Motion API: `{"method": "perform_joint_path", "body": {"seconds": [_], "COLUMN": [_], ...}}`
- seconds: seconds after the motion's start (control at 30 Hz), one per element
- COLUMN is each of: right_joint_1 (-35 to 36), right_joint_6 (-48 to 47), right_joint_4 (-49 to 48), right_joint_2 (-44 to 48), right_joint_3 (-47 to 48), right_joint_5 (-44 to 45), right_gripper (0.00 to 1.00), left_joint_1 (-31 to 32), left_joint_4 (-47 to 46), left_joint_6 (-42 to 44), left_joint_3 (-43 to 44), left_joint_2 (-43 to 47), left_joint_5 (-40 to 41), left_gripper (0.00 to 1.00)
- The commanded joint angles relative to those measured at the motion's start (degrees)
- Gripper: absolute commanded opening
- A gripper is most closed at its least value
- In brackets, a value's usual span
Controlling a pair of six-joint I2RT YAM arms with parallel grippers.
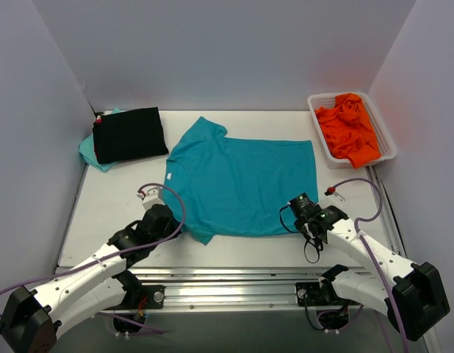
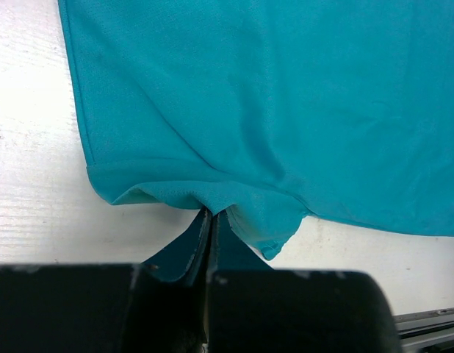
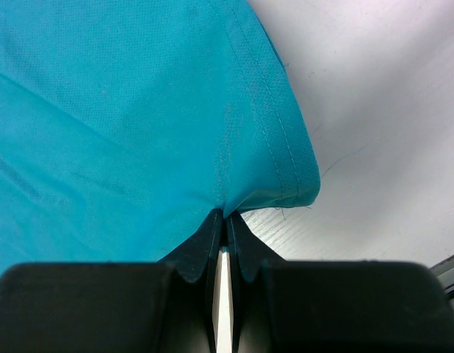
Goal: Fold and stack the t-shirts
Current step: Fold the tshirt
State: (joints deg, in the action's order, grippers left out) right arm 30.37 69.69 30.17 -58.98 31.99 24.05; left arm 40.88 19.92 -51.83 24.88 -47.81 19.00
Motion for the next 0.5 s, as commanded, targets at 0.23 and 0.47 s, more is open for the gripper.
{"method": "perform_joint_path", "body": {"seconds": [0.23,0.47], "right_joint_1": [0.9,0.9], "right_joint_6": [1.1,-1.7], "right_joint_4": [3.7,1.6], "right_joint_2": [2.1,-0.1], "right_joint_3": [2.4,7.1], "right_joint_5": [5.2,6.9], "right_gripper": [0.00,0.00], "left_joint_1": [0.2,0.0], "left_joint_4": [5.8,8.8], "left_joint_6": [0.5,2.7], "left_joint_3": [4.8,11.1], "left_joint_2": [4.0,3.3], "left_joint_5": [1.6,2.8], "left_gripper": [0.02,0.02]}}
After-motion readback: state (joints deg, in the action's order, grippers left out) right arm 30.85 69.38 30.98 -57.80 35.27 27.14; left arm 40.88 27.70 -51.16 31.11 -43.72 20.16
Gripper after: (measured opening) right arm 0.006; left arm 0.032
